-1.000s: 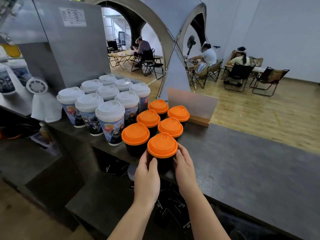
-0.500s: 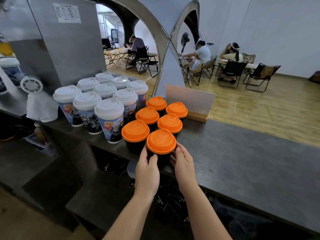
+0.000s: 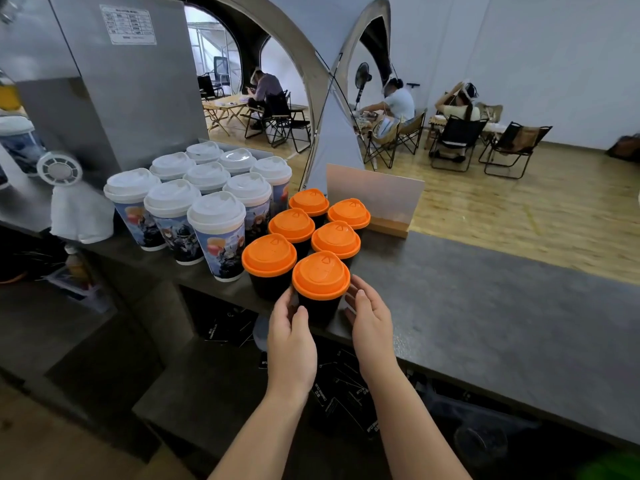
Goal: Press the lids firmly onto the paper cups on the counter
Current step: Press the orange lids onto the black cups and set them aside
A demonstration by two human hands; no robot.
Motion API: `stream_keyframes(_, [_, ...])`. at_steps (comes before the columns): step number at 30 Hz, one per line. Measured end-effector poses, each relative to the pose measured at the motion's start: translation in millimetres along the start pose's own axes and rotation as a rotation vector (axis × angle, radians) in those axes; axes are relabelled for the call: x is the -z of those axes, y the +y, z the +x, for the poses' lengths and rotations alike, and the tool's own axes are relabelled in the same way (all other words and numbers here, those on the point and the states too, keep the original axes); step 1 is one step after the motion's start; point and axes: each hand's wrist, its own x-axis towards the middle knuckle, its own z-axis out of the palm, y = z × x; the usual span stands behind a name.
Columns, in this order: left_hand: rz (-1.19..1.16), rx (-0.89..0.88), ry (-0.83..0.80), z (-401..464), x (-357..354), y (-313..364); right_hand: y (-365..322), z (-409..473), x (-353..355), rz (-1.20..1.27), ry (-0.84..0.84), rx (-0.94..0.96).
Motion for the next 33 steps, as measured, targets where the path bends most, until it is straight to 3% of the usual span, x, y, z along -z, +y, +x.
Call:
stream_keyframes(6, [-0.009, -0.124, 0.032, -19, 11, 24, -20, -8, 15, 0.056, 0.105, 0.031])
stream_keyframes(14, [-0.024, -0.289, -0.089, -15, -3, 60, -55, -33, 40, 0.116, 0.210, 0.137])
stream_keyframes(24, [-0.097, -0.206, -0.452, -58, -78, 33, -56, -106, 135, 0.126, 0.555, 0.180])
stream_keyframes(33, [-0.098, -0.128, -0.812, -174, -166, 18, -62, -202, 248, 0.154, 0.928, 0.223])
